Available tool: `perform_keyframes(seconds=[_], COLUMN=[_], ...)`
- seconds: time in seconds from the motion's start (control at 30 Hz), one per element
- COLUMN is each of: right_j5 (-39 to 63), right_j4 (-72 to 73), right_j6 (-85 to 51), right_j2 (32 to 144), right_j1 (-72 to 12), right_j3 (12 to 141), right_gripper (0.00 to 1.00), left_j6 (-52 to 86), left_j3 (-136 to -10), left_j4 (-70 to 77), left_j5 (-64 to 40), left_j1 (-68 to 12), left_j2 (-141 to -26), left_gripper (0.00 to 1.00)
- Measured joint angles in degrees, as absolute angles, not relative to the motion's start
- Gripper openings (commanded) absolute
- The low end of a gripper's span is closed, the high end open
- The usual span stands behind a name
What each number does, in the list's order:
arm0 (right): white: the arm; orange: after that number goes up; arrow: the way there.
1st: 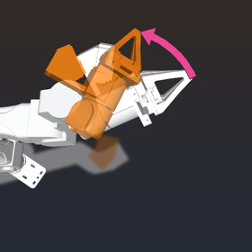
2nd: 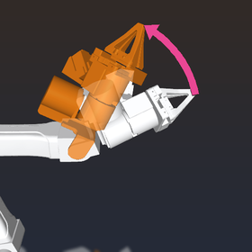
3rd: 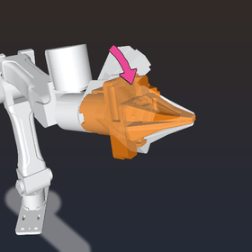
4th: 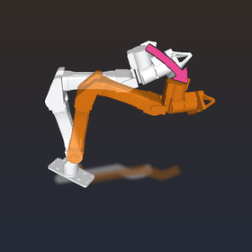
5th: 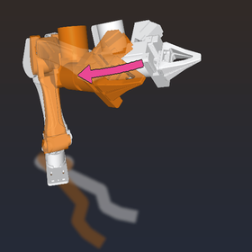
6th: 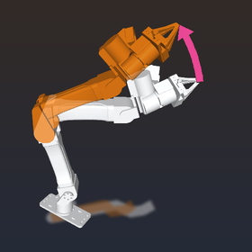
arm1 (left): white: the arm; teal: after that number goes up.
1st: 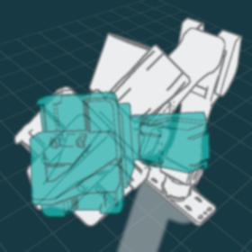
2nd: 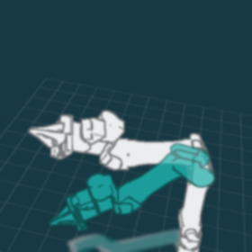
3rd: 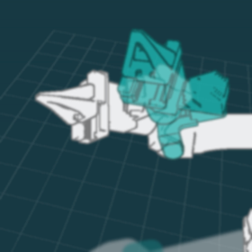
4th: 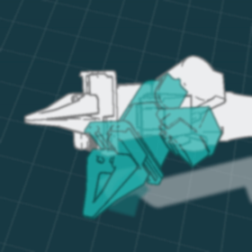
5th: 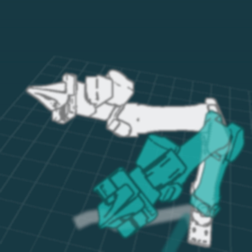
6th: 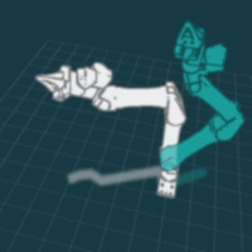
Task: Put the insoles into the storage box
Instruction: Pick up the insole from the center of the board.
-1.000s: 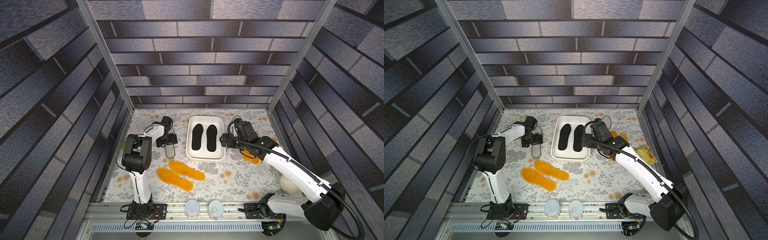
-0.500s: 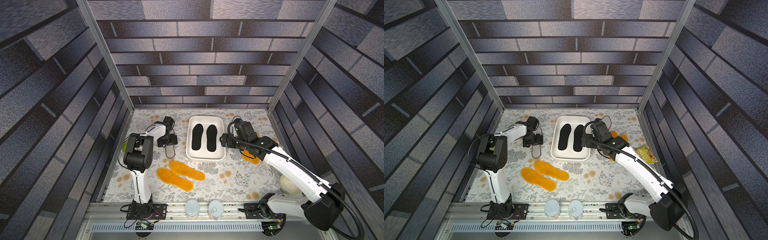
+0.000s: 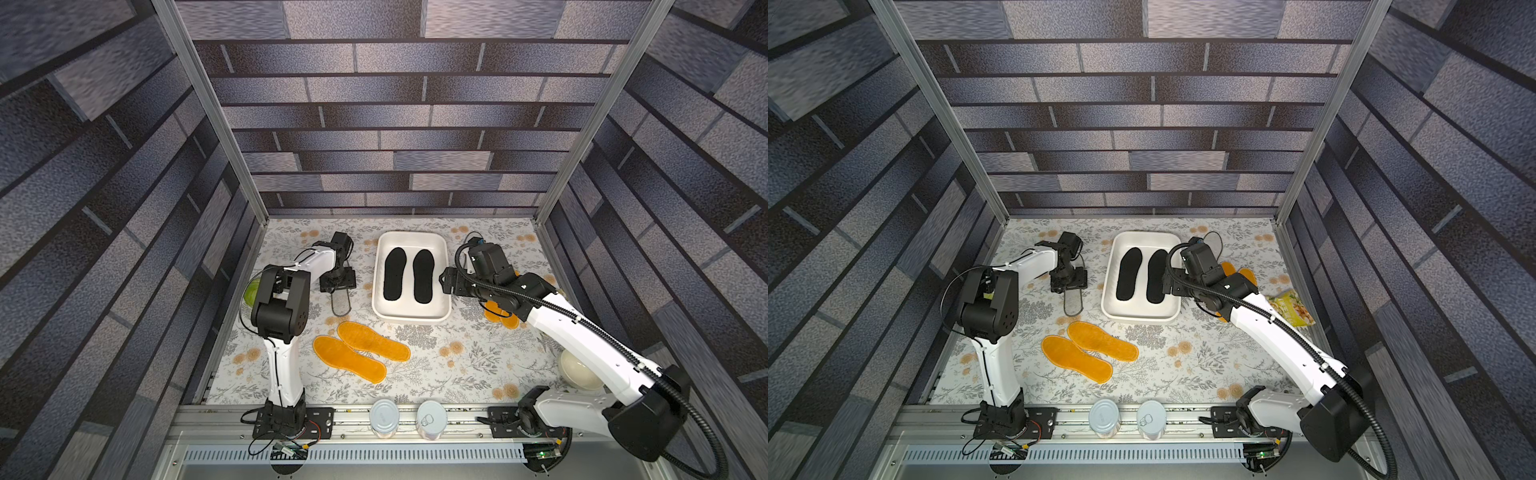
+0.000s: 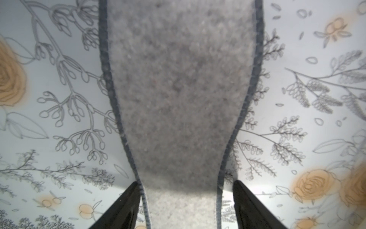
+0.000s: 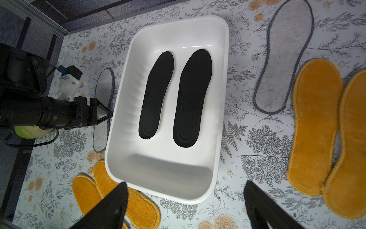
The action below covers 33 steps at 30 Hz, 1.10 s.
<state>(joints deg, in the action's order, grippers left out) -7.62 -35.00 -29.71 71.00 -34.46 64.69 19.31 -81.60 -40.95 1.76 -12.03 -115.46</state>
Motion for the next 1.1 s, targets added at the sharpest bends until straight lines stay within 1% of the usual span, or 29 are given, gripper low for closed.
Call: perform_keyframes(seconds=[0.13, 0.43, 0.67, 0.87, 1.1], right_j5=[-7.6, -7.5, -7.4, -7.4, -7.4], right_j4=[-34.8, -34.6, -34.6, -34.4, -34.4], right_j6=[-29.7, -29.7, -29.7, -29.7, -29.7], right_j2=[71.0, 71.0, 71.0, 71.0, 71.0], right_j1=[-34.5, -34.3, -34.3, -34.3, -34.3], right_j3=[64.7, 64.6, 64.6, 64.6, 64.6], right_gripper=[0.92, 0.92, 0.92, 0.92, 0.92], left_j6=[19.3, 19.7, 19.9, 20.0, 20.1], left_j3=[-81.6, -81.6, -81.5, -81.2, -80.5], left_j4=[-40.9, -40.8, -40.5, -39.9, -39.0], left_j5=[1.8, 1.8, 2.0, 2.2, 2.5], left_j1=[-12.0, -12.0, -12.0, -12.0, -12.0], left_j2=[-115.5, -115.5, -115.4, -115.3, -114.9], left_gripper=[0.69, 0.60, 0.59, 0.54, 0.54])
